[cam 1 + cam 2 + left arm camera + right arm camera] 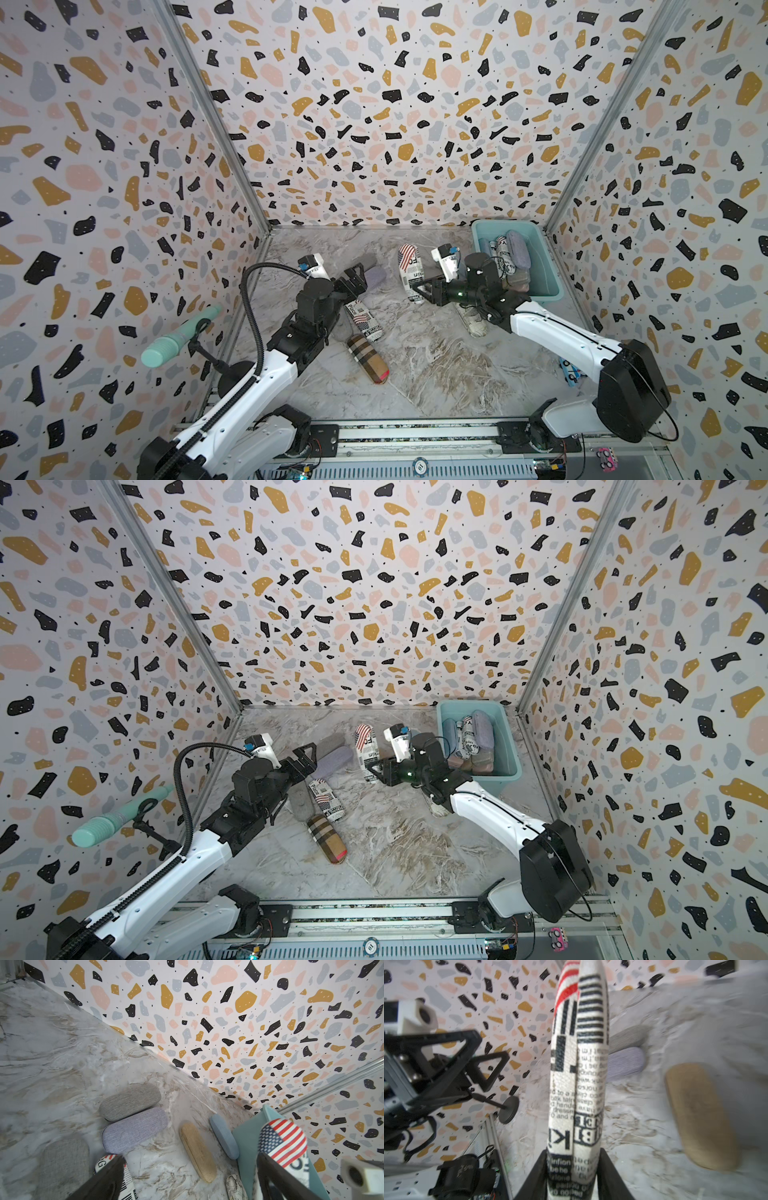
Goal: Put the glasses cases into the storage boxes
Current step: Place the glasses case in the storage box.
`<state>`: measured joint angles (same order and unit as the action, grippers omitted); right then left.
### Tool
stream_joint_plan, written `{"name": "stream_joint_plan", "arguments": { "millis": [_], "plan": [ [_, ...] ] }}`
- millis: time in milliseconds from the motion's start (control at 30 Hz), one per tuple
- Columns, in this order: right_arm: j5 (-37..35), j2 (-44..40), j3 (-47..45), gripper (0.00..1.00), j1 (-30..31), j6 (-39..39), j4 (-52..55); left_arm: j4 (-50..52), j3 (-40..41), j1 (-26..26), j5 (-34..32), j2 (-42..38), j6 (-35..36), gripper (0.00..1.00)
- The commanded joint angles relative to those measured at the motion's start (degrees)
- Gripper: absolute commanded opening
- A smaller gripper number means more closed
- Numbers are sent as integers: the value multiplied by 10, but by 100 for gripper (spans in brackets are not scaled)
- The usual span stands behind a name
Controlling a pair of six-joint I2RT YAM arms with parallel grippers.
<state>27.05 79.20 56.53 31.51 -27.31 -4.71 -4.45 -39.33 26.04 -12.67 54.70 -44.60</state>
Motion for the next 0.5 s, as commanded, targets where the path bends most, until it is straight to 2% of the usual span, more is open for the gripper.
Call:
{"name": "stream_joint_plan", "arguments": {
  "millis": [0, 233, 467],
  "plan": [
    [-32, -52, 22, 28, -76, 23, 51, -9, 23, -2, 1, -6, 1, 99],
    [-57, -60, 49, 28, -244, 43, 87, -21, 35, -2, 26, 13, -1, 99],
    [-81, 30, 122, 27, -294, 102, 148, -14, 33, -2, 46, 29, 0, 99]
  ]
}}
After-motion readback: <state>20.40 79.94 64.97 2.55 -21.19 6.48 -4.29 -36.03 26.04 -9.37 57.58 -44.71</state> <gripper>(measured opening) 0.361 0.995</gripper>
